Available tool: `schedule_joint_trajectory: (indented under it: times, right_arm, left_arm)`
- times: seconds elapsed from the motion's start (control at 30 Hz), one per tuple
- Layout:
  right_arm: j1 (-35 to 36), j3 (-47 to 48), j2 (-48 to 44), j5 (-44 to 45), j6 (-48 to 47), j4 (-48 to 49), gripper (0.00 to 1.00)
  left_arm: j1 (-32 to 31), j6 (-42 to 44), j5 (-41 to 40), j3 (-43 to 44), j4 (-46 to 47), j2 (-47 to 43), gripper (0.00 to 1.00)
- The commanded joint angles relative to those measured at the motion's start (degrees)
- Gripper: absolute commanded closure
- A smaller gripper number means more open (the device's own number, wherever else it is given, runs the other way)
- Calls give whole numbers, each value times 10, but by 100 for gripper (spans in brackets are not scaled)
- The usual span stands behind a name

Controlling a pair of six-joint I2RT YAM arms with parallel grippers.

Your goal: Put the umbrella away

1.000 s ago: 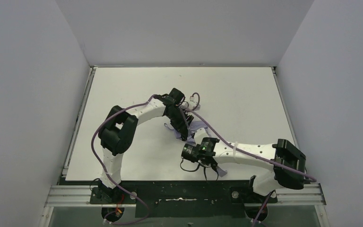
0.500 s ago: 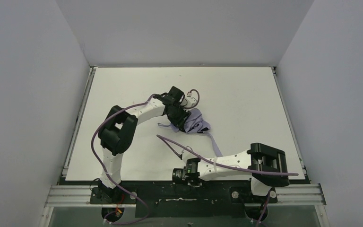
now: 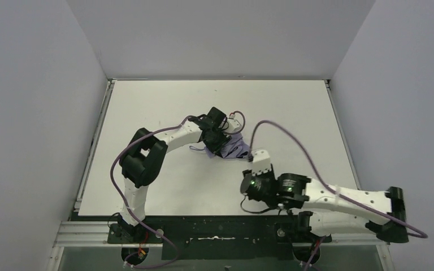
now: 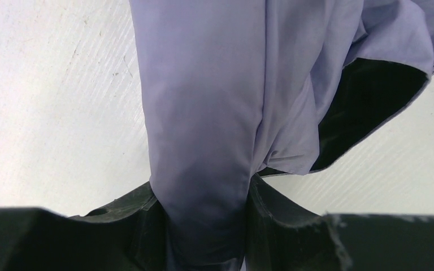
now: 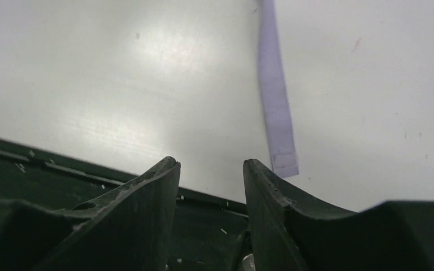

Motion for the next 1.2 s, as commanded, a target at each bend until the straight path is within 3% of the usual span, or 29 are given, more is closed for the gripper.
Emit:
schedule_joint_trajectory:
  times: [0.0, 0.1, 0.2, 0.33, 0.73, 0.97, 1.03, 1.17]
  right_arm:
    - [-114, -28, -139, 54, -15, 58, 53]
    - [-260, -36, -156, -22, -95, 116, 52]
    - [-419, -33, -119, -158, -166, 174, 50]
    - [-535, -12, -39, -256, -233, 260, 48]
    - [-642, 22, 132, -327, -371, 539, 41]
    - [-745, 62, 226, -552, -415, 607, 41]
    - [-752, 88, 259, -629, -468, 594, 42]
    - [-748, 186, 332, -755, -591, 443, 43]
  left_arm:
    - [-8, 14, -51, -13, 4, 13, 100]
    - [-16, 18, -69, -12, 6, 17, 100]
    - [-26, 30, -91, -15, 10, 13, 100]
    - [-31, 50, -106, -22, 22, 8, 100]
    - [-79, 177, -170, -51, 92, 1, 100]
    - [-101, 266, -173, -112, 182, -9, 100]
    - [-106, 290, -175, -127, 208, -9, 100]
    - [-115, 337, -188, -158, 263, -9, 100]
